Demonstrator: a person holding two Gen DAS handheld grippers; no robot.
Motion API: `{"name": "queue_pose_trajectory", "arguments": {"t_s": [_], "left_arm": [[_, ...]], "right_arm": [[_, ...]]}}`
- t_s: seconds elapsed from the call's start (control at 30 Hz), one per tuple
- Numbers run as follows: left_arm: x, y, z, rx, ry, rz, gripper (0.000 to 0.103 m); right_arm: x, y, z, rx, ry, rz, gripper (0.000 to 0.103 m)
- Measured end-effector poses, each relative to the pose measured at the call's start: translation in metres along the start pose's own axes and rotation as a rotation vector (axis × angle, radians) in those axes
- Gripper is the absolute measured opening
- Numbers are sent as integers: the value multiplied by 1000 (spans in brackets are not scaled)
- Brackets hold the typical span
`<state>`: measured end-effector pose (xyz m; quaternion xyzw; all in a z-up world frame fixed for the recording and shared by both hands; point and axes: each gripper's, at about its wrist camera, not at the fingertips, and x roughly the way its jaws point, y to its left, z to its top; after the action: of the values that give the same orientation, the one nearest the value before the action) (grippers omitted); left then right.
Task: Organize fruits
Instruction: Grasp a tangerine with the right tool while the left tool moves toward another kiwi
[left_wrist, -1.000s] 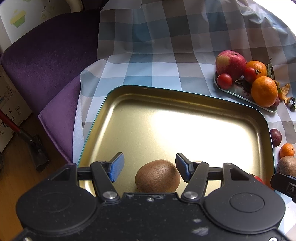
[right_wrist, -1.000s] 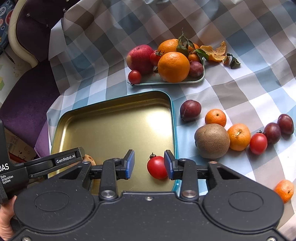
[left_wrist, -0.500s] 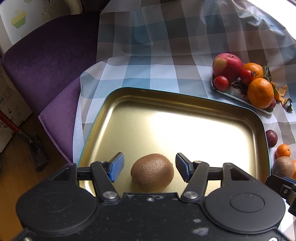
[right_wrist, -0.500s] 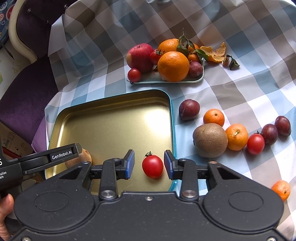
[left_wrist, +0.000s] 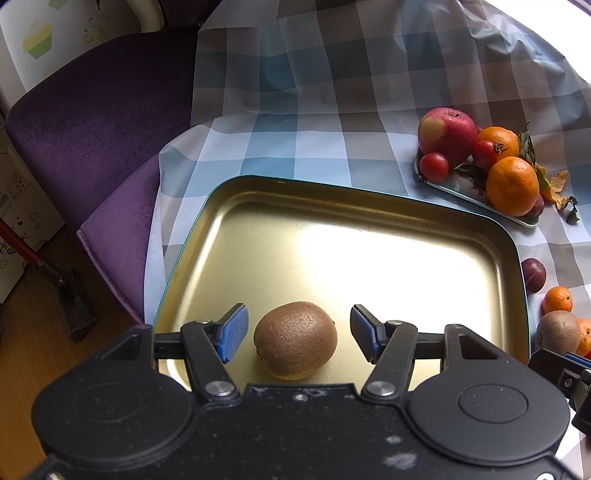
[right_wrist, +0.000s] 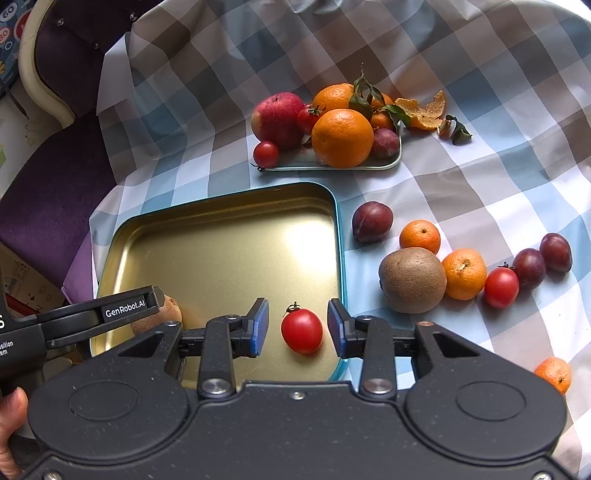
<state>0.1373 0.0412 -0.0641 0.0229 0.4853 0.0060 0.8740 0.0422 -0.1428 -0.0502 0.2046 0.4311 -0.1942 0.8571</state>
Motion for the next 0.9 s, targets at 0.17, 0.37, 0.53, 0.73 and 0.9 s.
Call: {"name": "queue_pose_trajectory", "arguments": {"t_s": [0.17, 0.37, 0.53, 0.73, 0.9], "left_arm": [[-3, -7, -1, 9, -3, -13, 63], [-6, -21, -1, 18, -3, -30, 63], [-8, -36, -1, 33, -2, -48, 63], [-13, -58, -2, 60, -6, -81, 63], [-17, -77, -3, 88, -11, -111, 63]], "right_arm": [[-4, -6, -1, 13, -6, -11, 46], [-8, -19, -2, 37, -8, -27, 46], [-12, -31, -2, 58, -15, -42, 46], [-20, -51, -2, 96, -30, -65, 46], [-28, -75, -1, 143, -47, -94, 46]]}}
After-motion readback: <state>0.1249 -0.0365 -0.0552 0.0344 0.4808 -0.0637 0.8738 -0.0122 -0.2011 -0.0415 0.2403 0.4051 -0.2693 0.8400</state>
